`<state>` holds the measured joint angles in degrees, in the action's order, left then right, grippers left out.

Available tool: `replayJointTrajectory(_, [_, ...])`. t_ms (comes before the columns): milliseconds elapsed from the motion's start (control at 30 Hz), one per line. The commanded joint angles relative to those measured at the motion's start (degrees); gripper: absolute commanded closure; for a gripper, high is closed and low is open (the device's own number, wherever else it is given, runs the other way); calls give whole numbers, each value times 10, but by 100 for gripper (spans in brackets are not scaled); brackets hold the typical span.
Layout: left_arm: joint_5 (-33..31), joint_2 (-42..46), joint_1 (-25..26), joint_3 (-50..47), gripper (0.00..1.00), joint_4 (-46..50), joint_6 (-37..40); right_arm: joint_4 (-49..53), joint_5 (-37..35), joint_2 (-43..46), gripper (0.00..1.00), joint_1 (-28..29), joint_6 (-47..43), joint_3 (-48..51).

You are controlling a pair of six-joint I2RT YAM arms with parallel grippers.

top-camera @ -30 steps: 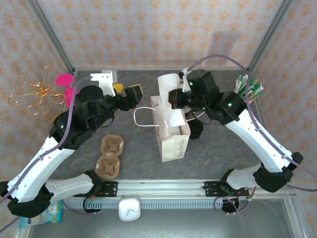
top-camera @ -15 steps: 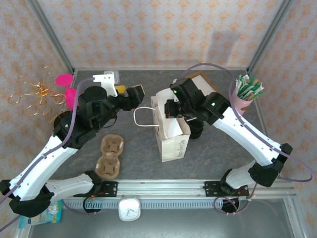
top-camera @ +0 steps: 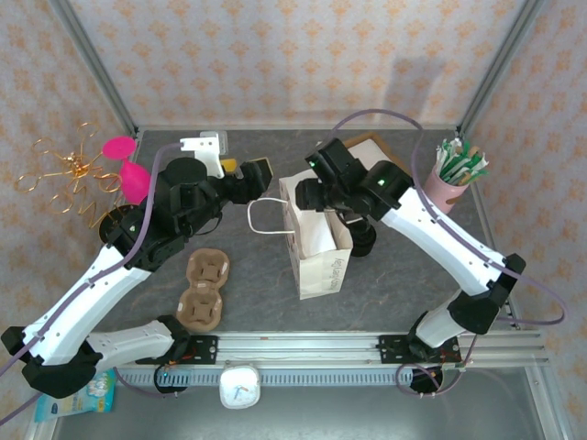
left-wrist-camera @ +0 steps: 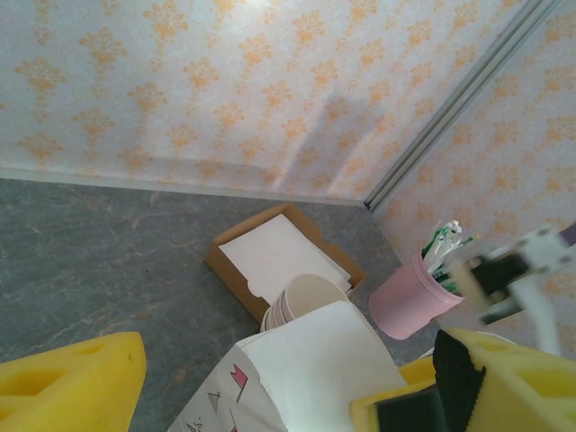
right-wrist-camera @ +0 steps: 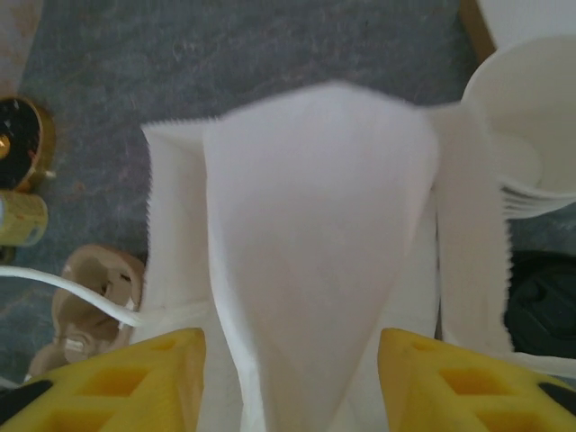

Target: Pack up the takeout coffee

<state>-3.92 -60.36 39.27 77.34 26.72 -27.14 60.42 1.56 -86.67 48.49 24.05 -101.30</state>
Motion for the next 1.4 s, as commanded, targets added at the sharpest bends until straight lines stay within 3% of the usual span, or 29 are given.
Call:
replayJointTrajectory(0, [-11, -4, -2, 5, 16, -17, 3, 19, -29, 21, 50, 3, -6, -13])
replayJointTrajectory(100, [-8, -4, -3, 7, 15, -16, 3, 49, -15, 15, 51, 3, -7, -24])
replayJointTrajectory(200, [-8, -3, -2, 6, 16, -16, 2, 35, 7, 30, 70, 2, -9, -5])
replayJointTrajectory(367, [-6, -1, -3, 1, 15, -19, 1, 23, 23, 21, 86, 3, -14, 55])
replayJointTrajectory(500, [-6, -2, -2, 3, 15, -17, 3, 2, 17, 4, 91, 4, -21, 82])
replayJointTrajectory(700, [-8, -5, -2, 1, 15, -18, 6, -7, -15, -6, 86, 4, -28, 64])
replayJointTrajectory(800, [-8, -9, -2, 2, 15, -22, 6, -10, -18, -3, 70, 3, -32, 45])
replayJointTrajectory(1133, [-10, -12, -3, -2, 15, -33, 5, 50, -35, 8, 56, 4, -44, -28])
replayJointTrajectory(1233, [-9, -10, -3, -9, 15, -38, 0, 35, 15, 9, 59, 4, -46, -4])
replayJointTrajectory(1367, [-7, -8, -3, -9, 15, -33, -2, 15, 54, 22, 76, 6, -38, 47])
